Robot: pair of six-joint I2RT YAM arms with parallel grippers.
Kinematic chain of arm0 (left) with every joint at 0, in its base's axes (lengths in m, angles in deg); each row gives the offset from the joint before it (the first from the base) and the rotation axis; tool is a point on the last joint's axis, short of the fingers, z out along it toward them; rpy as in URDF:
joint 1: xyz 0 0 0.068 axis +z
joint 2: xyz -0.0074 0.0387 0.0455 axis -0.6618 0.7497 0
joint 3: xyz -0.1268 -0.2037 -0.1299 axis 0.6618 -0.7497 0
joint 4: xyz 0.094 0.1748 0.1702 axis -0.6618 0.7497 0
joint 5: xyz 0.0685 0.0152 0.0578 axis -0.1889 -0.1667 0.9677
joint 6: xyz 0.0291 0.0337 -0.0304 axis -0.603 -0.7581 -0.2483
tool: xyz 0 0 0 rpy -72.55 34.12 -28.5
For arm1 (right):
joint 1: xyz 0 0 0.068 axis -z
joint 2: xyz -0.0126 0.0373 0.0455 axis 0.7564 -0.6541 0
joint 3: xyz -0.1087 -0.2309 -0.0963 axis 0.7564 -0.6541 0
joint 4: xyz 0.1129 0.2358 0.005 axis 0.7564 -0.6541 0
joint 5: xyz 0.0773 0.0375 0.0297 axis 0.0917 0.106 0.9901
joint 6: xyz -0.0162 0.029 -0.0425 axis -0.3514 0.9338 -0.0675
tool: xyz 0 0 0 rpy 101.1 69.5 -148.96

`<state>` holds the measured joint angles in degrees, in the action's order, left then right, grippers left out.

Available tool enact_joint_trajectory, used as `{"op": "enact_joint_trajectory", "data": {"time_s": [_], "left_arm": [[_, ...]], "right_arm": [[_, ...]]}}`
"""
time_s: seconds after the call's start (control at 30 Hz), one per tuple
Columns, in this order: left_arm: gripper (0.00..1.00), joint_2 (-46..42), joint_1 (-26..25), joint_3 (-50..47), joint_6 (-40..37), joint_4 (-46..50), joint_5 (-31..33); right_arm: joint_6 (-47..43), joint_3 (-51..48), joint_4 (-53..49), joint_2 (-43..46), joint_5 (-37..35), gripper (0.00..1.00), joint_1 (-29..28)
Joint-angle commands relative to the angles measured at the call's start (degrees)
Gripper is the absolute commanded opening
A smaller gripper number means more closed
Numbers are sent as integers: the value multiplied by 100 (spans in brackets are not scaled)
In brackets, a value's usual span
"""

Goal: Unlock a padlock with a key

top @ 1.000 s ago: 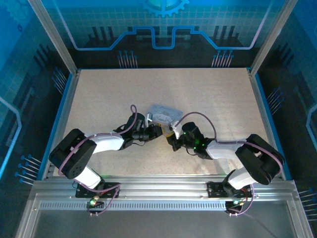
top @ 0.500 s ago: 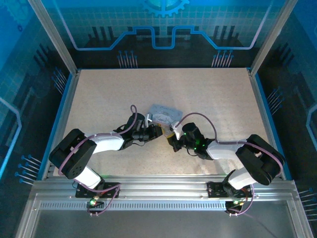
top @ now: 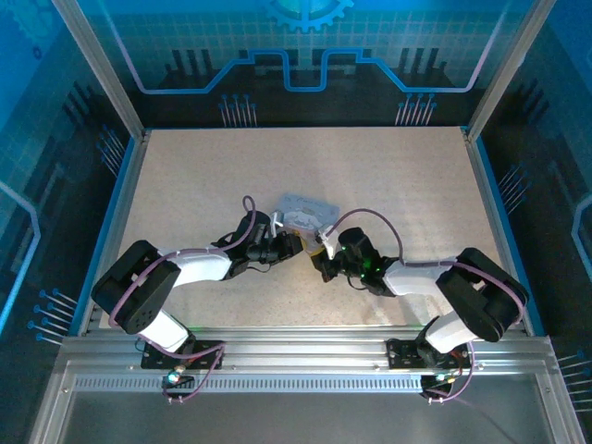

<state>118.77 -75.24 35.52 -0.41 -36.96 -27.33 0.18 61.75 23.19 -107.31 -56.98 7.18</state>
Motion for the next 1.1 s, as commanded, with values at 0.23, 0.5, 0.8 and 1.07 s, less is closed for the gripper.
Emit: {"op": "enact_joint_trajectory", "data": {"time_s": [0.23, 0.5, 0.8, 1.07], "left_arm": [[20, -41, -40, -66, 131, -96, -262], [20, -22, -39, -60, 164, -95, -263], [20, -34, -84, -62, 226, -118, -227], [20, -26, -105, -44, 336, -121, -218]], "right_arm": [[146, 59, 548, -75, -3, 3, 98], [317, 35, 831, -145, -57, 3, 111], [379, 147, 1176, -295, 119, 3, 97], [256, 176, 1263, -357, 67, 3, 35]]}}
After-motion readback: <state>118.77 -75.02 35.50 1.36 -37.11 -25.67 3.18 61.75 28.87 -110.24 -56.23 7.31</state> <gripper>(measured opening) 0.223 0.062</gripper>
